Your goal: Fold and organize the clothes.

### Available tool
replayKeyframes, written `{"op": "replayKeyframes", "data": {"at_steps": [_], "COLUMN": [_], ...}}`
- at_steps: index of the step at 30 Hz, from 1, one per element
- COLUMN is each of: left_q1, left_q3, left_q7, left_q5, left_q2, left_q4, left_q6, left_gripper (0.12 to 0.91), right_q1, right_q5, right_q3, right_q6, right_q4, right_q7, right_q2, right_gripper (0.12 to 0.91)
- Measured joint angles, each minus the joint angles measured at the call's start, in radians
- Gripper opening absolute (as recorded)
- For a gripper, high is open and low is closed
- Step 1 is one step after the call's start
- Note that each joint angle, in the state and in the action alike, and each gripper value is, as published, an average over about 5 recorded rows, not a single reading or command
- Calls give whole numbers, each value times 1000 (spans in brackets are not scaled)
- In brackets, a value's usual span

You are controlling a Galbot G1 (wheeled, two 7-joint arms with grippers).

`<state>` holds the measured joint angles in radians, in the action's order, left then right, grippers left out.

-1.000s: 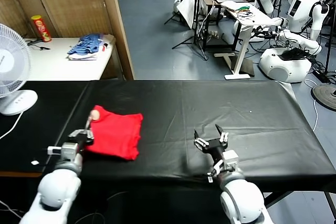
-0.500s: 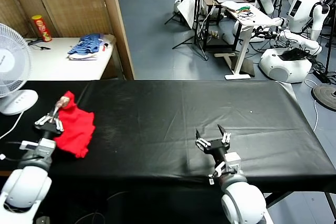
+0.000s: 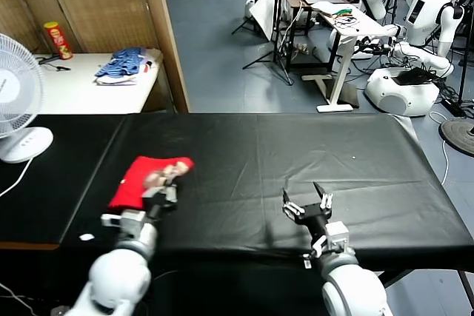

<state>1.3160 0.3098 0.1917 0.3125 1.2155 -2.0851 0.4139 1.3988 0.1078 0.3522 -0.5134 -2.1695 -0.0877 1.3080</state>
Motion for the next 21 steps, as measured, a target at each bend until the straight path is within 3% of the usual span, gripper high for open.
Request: {"op": "replayKeyframes", "data": {"at_steps": [3, 12, 15, 21], "left_q1": [-15, -8, 8, 45], "left_q3": [-51, -96, -77, -19], "left_q7": [-15, -86, -86, -62], "left_q5": [-23, -46, -34, -20], "left_q2": [47, 71, 53, 22], "left_q4": [23, 23, -1, -40], "left_q6": [-19, -82, -104, -119], "left_gripper": [246, 724, 787, 798], "right_q1": [-17, -112, -167, -304], "right_q5": [18, 201, 294, 473], "right_q3": [-19, -112, -157, -263], "right_q6": [-8, -68, -92, -111], "right_q4": [19, 95, 137, 265], "right_q7": [16, 43, 34, -2], "right_q2": [-20, -40, -29, 21], "right_gripper": [798, 798, 798, 798]}}
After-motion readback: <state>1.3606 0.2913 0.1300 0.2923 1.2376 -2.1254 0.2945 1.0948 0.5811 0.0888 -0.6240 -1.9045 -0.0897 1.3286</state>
